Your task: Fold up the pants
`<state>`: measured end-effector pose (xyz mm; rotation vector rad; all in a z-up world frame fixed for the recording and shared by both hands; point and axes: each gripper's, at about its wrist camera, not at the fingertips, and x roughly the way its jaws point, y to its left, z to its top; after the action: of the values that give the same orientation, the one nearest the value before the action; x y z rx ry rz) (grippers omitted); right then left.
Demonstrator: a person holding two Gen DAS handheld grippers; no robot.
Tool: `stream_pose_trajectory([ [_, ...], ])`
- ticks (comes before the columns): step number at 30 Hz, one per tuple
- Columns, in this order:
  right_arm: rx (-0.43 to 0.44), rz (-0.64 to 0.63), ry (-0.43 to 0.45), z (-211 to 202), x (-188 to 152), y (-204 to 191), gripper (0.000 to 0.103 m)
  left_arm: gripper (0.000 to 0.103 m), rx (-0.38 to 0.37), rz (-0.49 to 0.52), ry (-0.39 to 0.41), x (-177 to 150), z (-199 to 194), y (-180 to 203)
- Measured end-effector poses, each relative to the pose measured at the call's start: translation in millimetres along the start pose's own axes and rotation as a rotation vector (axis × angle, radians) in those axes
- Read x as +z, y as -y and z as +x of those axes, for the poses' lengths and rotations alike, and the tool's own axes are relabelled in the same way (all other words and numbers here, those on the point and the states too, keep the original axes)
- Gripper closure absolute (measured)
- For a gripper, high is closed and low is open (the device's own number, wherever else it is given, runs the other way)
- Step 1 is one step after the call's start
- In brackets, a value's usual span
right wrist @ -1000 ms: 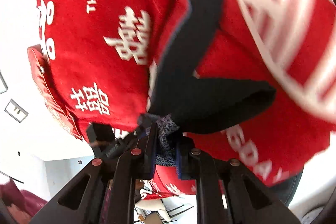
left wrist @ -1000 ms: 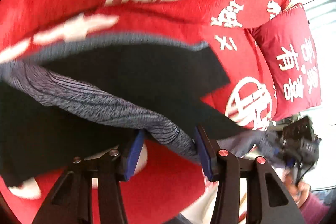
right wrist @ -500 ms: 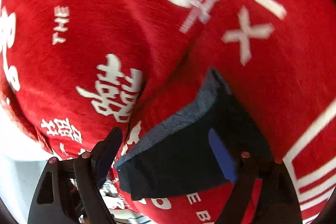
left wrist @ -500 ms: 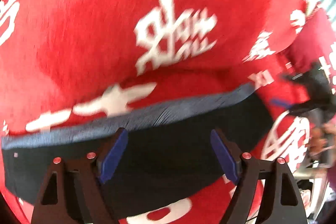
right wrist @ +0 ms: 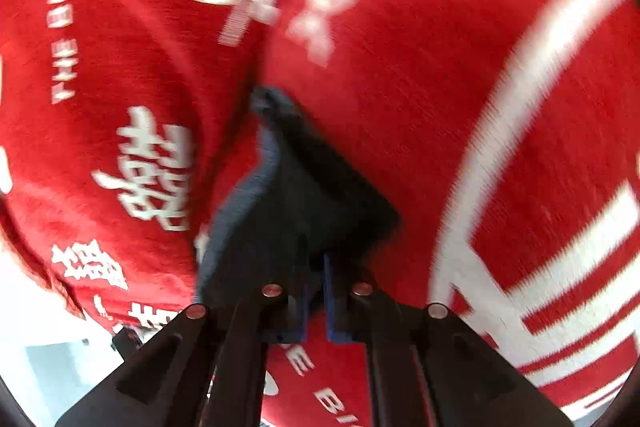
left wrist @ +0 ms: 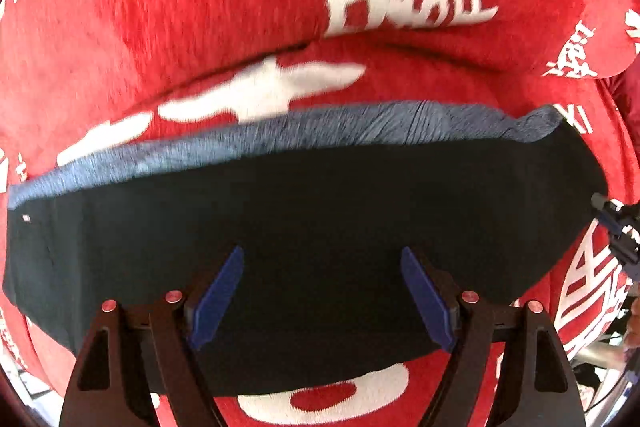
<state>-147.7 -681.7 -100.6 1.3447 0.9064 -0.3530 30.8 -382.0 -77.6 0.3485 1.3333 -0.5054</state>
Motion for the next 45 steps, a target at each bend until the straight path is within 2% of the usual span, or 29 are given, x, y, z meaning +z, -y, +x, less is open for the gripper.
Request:
stream_pose_trajectory([
  [3, -0.047, -0.044, -0.012, -1.1, 2.0, -6.1, 0.096, 0.021, 0.034, 0.02, -0.043, 1.4, 16.2, 2.4],
  [6, -0.135, 0.007, -0.1, 11.1, -4.7, 10.4, 0.086, 0.021, 0.036, -0.016, -0.065, 2.5, 22.9, -0.3],
  [7, -0.103, 0.019, -0.099, 7.6, -10.8, 15.4, 0.076, 0.021, 0.027, -0.024, -0.053, 3.3, 19.1, -1.9],
  [8, -0.073, 0.017, -0.091, 5.3, -15.1, 17.5, 0.06, 0.021, 0.028, -0.025, -0.041, 3.6, 16.5, -3.3],
  [10, -0.02, 0.006, -0.067, 1.4, -24.3, 22.6, 0.043, 0.021, 0.031, -0.022, -0.04, 3.2, 15.9, -7.9],
  [12, 0.003, 0.02, -0.068, 11.1, -25.0, 30.9, 0.043, 0.021, 0.018, -0.031, -0.059, 3.4, 23.5, -11.0],
  [13, 0.021, 0.04, -0.063, 16.6, -23.7, 35.4, 0.046, 0.021, 0.014, -0.037, -0.058, 2.9, 26.1, -12.1],
  [16, 0.148, 0.079, 0.005, 28.4, -18.7, 37.1, 0.049, 0.015, 0.019, -0.045, -0.037, 2.7, 29.9, -13.7],
  [18, 0.194, 0.129, 0.011, 38.7, -17.9, 37.2, 0.054, 0.015, 0.02, -0.055, -0.033, 0.7, 33.3, -11.6],
  [20, 0.179, 0.174, -0.016, 44.0, -13.4, 35.7, 0.091, 0.015, 0.023, -0.06, -0.047, 1.6, 34.0, -5.7],
  [22, 0.192, 0.124, 0.006, 31.4, -9.7, 19.5, 0.091, 0.015, 0.003, -0.051, -0.047, 3.8, 26.1, -2.4],
  [24, 0.15, -0.037, 0.021, 10.6, -10.7, -9.9, 0.091, 0.015, 0.01, -0.014, -0.034, 1.5, 24.6, 5.9],
  [26, 0.1, -0.122, 0.01, 4.1, -12.3, -19.1, 0.091, 0.015, 0.02, -0.021, -0.054, -1.4, 35.9, 7.1],
  [28, 0.019, -0.124, -0.02, 14.0, -9.8, -9.1, 0.089, 0.011, 0.032, -0.036, -0.026, -0.4, 40.7, 9.1],
  [30, -0.08, -0.056, -0.054, 25.2, -3.7, 13.3, 0.077, 0.011, 0.042, -0.029, -0.037, 1.3, 39.3, 11.2],
  [31, -0.077, -0.002, -0.061, 23.8, -2.8, 23.8, 0.078, 0.011, 0.04, -0.024, -0.05, 3.3, 36.6, 10.4],
  [32, -0.055, 0.042, -0.037, 15.3, -4.0, 29.3, 0.077, 0.011, 0.04, -0.021, -0.055, 5.3, 33.2, 10.1],
  [34, -0.127, 0.013, 0.022, -7.2, -9.3, 21.1, 0.072, 0.011, 0.044, -0.02, -0.023, 15.5, 20.1, 3.3],
  [36, -0.19, -0.083, 0.111, -38.0, -17.1, -2.7, 0.072, 0.011, 0.076, -0.021, 0.016, 24.6, 9.4, -5.4],
  [38, -0.184, -0.193, 0.137, -50.0, -18.7, -30.5, 0.072, 0.011, 0.108, -0.03, 0.035, 33.0, 8.9, -9.2],
  [40, -0.17, -0.302, 0.073, -32.3, -13.9, -56.9, 0.072, 0.011, 0.141, -0.051, 0.026, 45.3, 19.9, -14.8],
  [43, -0.237, -0.444, -0.038, 24.5, -0.6, -77.6, 0.072, 0.011, 0.185, -0.089, 0.019, 61.1, 44.0, -20.2],
  [45, -0.303, -0.471, -0.094, 62.4, 15.0, -74.8, 0.072, 0.011, 0.184, -0.113, 0.03, 69.6, 52.5, -24.0],
])
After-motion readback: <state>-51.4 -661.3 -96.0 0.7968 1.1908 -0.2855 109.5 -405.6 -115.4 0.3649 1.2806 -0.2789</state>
